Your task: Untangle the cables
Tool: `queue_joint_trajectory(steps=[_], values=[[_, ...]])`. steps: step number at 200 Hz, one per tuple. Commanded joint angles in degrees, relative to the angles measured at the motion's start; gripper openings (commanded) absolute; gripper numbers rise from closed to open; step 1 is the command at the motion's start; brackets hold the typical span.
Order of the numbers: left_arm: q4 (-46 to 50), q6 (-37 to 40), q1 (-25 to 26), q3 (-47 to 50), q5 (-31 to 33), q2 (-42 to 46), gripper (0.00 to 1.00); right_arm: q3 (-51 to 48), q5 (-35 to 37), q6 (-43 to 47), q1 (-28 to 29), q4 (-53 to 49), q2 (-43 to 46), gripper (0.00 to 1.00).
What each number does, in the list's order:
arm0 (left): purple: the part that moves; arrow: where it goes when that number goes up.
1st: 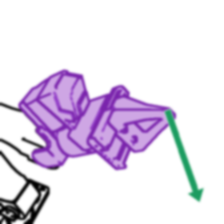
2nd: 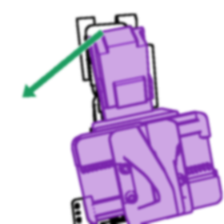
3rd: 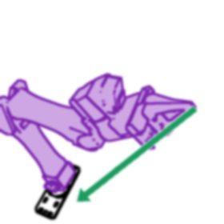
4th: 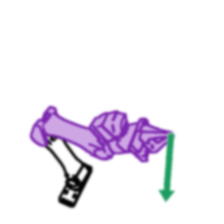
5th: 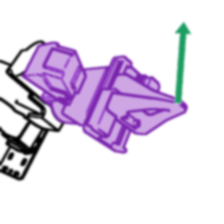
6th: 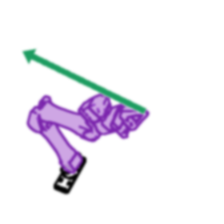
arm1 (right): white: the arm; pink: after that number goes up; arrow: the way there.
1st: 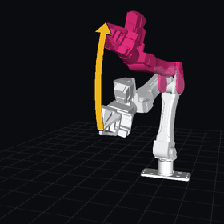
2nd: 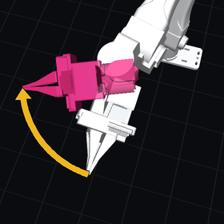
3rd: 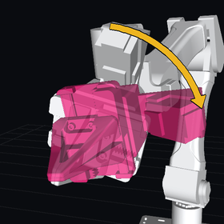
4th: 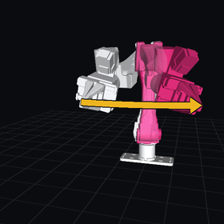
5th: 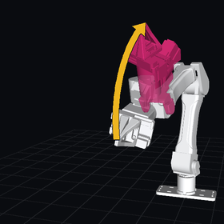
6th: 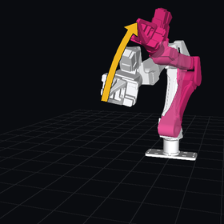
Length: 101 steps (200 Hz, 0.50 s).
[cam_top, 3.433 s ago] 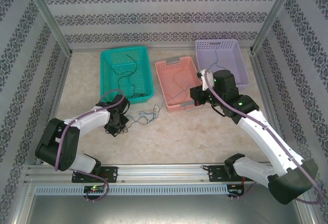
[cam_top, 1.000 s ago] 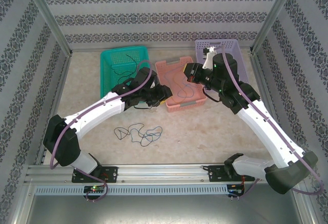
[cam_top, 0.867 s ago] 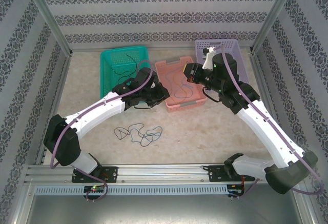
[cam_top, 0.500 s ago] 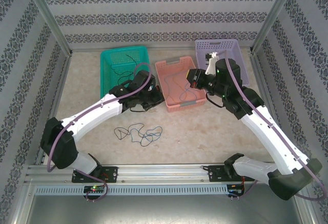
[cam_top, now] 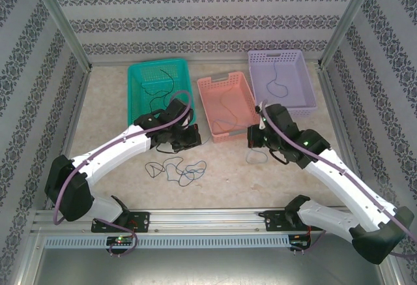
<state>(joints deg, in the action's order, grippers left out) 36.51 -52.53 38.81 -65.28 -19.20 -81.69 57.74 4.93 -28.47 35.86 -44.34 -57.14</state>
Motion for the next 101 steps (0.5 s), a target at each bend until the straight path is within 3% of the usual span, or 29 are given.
queue_joint_trajectory(steps=[1, 24, 54, 81, 101], values=[[1.5, 1.8, 1.3, 0.9, -1.6, 1.7, 0.00, -3.4, 9.5, 1.0, 1.8, -5.7, -1.1, 0.00], [1.5, 1.0, 2.2, 0.8, -1.3, 1.7, 0.00, -6.3, 9.3, -0.4, 3.7, -0.9, -4.3, 0.00], [3.7, 0.7, 2.8, 0.3, 0.4, 2.4, 0.00, -7.9, 2.9, -6.2, 5.6, 2.8, -10.1, 0.00], [5.5, 0.7, 2.9, 0.5, 1.9, 3.6, 0.00, -9.4, -4.0, -9.6, 5.9, 5.5, -12.1, 0.38], [7.0, 1.0, 2.9, 0.7, 3.3, 4.0, 0.00, -8.2, -5.3, -10.2, 5.6, 3.9, -11.0, 0.53]])
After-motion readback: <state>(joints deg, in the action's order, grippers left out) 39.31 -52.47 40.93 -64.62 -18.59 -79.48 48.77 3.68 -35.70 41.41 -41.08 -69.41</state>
